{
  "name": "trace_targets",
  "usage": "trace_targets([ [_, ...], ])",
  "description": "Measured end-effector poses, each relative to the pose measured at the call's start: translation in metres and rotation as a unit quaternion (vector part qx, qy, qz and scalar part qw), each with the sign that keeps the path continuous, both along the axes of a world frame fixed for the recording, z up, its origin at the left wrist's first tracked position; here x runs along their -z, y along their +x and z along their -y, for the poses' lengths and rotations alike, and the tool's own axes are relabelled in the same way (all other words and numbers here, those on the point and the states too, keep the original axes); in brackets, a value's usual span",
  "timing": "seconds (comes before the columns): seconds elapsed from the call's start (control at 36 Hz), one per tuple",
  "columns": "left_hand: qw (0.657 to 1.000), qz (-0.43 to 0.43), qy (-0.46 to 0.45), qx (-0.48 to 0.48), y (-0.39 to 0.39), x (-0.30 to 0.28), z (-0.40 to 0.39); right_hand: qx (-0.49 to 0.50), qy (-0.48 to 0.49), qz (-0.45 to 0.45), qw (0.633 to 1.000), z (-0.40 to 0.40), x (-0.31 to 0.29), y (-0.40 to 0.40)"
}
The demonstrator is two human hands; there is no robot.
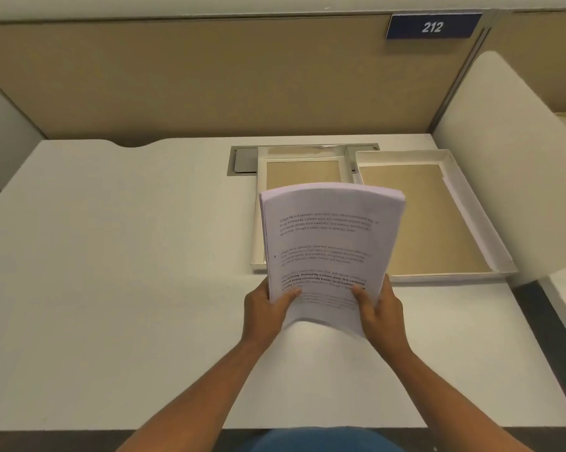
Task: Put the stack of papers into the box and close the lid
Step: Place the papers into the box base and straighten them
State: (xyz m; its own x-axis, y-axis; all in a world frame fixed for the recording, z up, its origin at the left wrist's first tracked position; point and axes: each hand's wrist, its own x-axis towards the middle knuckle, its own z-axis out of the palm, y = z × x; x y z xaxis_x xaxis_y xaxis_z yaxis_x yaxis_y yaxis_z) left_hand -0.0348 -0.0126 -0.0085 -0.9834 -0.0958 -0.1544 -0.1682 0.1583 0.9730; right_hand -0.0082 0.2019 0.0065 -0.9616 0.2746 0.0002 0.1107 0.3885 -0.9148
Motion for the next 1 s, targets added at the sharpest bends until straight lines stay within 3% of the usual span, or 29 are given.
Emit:
trace_targets([
  [0.22,0.998,0.004,-0.002,0.064,-0.067,-0.02,0.009,-0.009,0.062,0.055,0.997,-0.008,-0.026,-0.081],
  [0.5,0.988,0.127,0.003,0.084,-0.162,-0.024,0.005,-0.032,0.054,0.15,0.987,-0.021,-0.037,-0.176],
  [0.86,0.965,0.254,0.013,0.06,-0.234,0.005,-0.002,-0.031,0.05,0.249,0.967,-0.016,0.0,-0.248],
  [1.0,0.966,0.254,-0.003,0.038,-0.237,0.018,-0.007,-0.017,0.055,0.259,0.964,-0.013,0.02,-0.253],
])
